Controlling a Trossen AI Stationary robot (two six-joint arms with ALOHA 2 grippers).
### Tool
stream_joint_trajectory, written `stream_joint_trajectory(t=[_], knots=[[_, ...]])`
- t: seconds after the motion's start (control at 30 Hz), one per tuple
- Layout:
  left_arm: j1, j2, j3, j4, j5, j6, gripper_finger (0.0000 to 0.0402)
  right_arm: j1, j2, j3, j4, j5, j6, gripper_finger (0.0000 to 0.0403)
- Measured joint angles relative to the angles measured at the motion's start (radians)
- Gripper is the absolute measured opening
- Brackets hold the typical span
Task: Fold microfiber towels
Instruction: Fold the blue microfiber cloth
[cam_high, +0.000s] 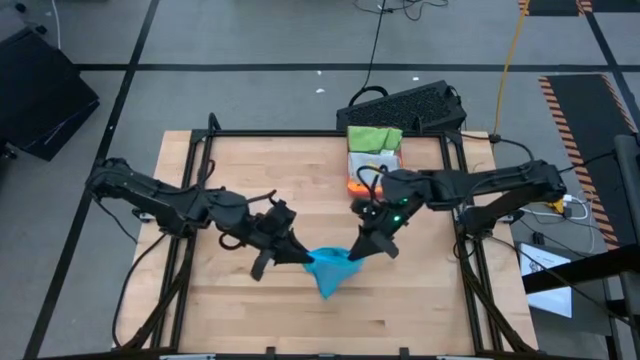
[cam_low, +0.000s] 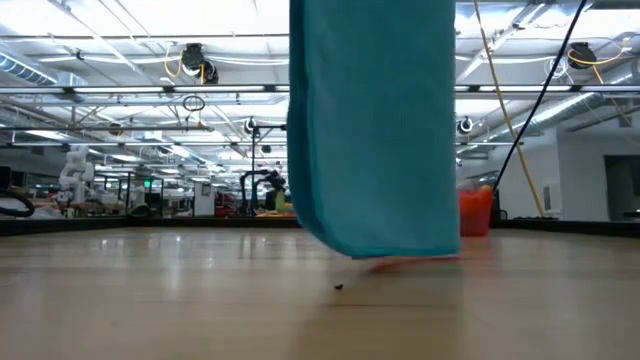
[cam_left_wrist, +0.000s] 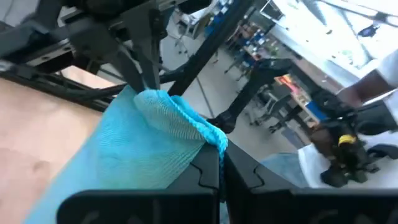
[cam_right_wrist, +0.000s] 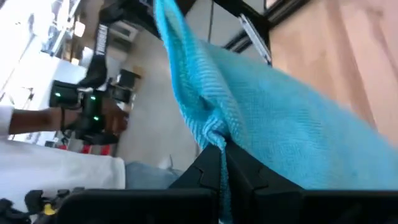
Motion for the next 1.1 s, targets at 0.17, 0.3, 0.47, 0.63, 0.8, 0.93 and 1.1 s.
stream_joint_trajectory(t=[0.17,0.3,0.47,0.63,0.8,0.93,1.1], knots=[[0.018,0.008,0.000,-0.176,-0.120,0.075,0.0002,-0.014,-0.004,0.000,-0.061,0.106,-0.074,0.0002],[0.082,0.062,-0.001,-0.337,-0.266,0.135,0.0002,-0.048,0.006,-0.079,-0.068,0.204,-0.125,0.0001],[0.174,0.158,0.000,-0.338,-0.328,0.221,0.0005,-0.124,0.005,-0.261,0.008,0.278,-0.158,0.0001],[0.246,0.233,0.000,-0.283,-0.335,0.273,0.0003,-0.209,0.006,-0.405,0.152,0.282,-0.262,0.0001],[0.268,0.213,0.000,-0.200,-0.333,0.279,0.0003,-0.287,-0.009,-0.410,0.180,0.255,-0.325,0.0001],[0.243,0.163,0.001,-0.168,-0.255,0.276,0.0004,-0.295,-0.057,-0.407,0.178,0.200,-0.335,0.0000],[0.171,0.121,0.000,-0.241,-0.296,0.258,0.0003,-0.268,-0.123,-0.423,0.152,0.204,-0.358,0.0000]])
